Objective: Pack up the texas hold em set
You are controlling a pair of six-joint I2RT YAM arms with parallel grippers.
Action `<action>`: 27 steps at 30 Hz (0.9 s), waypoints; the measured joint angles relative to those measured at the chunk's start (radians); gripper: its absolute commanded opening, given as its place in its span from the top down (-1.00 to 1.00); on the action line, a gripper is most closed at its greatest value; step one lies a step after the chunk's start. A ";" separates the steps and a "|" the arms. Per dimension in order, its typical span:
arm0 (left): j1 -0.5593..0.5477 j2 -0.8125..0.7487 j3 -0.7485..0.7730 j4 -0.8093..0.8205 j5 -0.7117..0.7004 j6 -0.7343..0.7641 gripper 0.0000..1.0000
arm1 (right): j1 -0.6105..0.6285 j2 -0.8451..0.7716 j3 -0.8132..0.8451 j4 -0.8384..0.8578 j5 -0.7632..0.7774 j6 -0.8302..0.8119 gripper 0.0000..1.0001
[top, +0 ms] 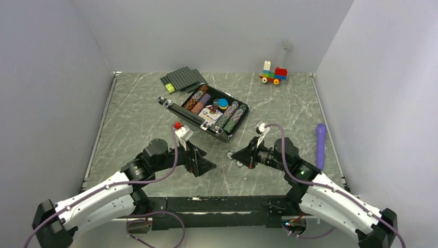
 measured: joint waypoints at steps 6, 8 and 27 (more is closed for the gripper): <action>0.132 -0.057 0.121 -0.277 0.008 0.098 -0.99 | -0.085 -0.021 0.127 -0.232 0.222 -0.119 1.00; 0.181 -0.057 0.178 -0.371 0.006 0.135 -0.99 | -0.116 0.000 0.162 -0.254 0.285 -0.159 1.00; 0.348 -0.098 0.273 -0.745 -0.224 0.441 -0.99 | -0.478 0.890 0.611 -0.043 0.208 -0.489 1.00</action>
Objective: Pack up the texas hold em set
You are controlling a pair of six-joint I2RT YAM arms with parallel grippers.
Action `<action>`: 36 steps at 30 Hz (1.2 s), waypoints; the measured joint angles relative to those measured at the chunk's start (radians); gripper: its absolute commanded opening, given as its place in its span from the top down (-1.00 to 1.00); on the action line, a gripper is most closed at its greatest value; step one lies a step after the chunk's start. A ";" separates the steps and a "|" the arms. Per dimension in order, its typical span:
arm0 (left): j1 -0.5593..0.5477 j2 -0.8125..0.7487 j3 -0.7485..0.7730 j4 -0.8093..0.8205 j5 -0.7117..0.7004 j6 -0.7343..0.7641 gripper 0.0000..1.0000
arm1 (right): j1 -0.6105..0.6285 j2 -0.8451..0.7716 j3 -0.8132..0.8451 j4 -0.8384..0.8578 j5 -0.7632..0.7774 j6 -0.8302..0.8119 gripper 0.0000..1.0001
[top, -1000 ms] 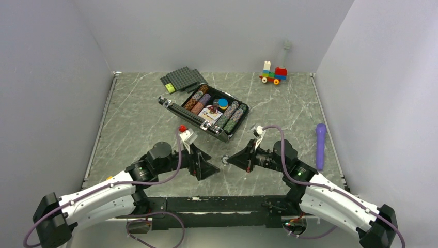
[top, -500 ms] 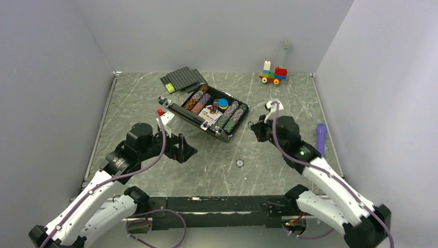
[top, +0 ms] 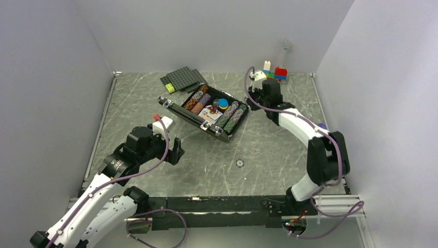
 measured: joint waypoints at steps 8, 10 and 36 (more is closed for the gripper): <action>0.049 0.043 -0.001 0.000 -0.015 0.023 -0.99 | -0.005 0.290 0.243 0.001 -0.064 -0.088 1.00; 0.065 0.050 -0.001 0.000 -0.010 0.026 -0.99 | -0.005 0.348 0.285 -0.017 -0.062 -0.107 1.00; 0.154 0.068 -0.001 0.007 0.071 0.044 -0.99 | -0.010 0.515 0.441 -0.089 -0.093 -0.191 1.00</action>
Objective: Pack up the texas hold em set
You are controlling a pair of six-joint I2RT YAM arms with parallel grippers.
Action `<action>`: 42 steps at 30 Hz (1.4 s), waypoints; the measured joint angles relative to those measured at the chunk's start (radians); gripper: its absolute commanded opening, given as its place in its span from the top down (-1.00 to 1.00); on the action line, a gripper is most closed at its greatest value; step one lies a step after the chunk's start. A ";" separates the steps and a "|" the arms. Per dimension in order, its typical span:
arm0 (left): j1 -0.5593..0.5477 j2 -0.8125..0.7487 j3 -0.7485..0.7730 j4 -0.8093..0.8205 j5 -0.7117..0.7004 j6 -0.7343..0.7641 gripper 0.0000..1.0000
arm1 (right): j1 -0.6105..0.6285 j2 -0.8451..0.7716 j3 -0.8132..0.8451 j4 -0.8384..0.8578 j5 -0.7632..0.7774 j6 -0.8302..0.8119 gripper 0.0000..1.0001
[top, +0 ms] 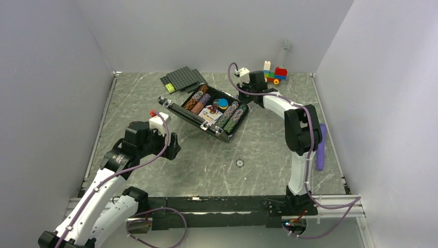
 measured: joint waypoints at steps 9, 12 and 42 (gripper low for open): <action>0.009 0.000 0.000 0.000 0.015 0.000 -0.99 | 0.000 -0.023 -0.031 0.014 0.002 0.000 1.00; 0.009 0.000 0.000 0.000 0.018 0.000 -0.99 | 0.002 -0.037 -0.045 0.013 0.013 0.004 1.00; 0.019 -0.001 0.000 0.000 0.030 0.000 -0.99 | 0.015 -0.055 -0.066 -0.004 -0.008 0.008 1.00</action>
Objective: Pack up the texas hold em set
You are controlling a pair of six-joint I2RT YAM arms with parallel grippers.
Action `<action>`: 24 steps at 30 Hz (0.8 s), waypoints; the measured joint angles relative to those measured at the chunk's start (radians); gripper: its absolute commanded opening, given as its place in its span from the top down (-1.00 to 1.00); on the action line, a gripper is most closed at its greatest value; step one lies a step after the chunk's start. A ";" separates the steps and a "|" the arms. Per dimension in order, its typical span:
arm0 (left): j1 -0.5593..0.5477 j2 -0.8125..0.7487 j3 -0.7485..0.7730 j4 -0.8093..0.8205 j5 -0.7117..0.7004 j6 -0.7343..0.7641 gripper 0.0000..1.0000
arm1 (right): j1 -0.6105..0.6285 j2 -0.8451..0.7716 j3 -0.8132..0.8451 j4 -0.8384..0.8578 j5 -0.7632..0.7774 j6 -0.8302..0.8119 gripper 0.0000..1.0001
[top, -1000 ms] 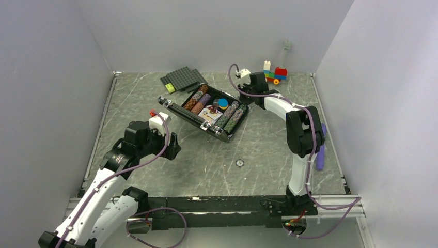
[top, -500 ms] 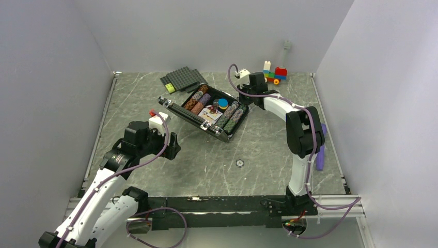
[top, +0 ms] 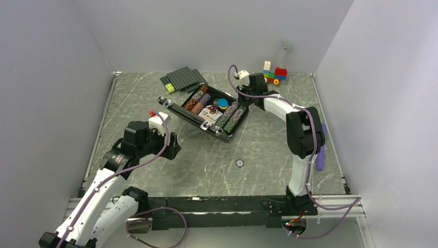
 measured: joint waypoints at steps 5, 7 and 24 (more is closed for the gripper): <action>0.001 0.000 0.000 0.000 0.006 0.000 -0.99 | 0.006 -0.007 0.000 -0.004 -0.045 -0.005 1.00; 0.001 0.000 0.000 0.000 0.006 0.000 -0.99 | 0.014 -0.008 -0.002 -0.005 -0.069 -0.005 1.00; 0.003 0.007 0.000 0.003 0.014 0.000 -0.99 | 0.031 -0.008 0.003 -0.021 -0.042 -0.027 1.00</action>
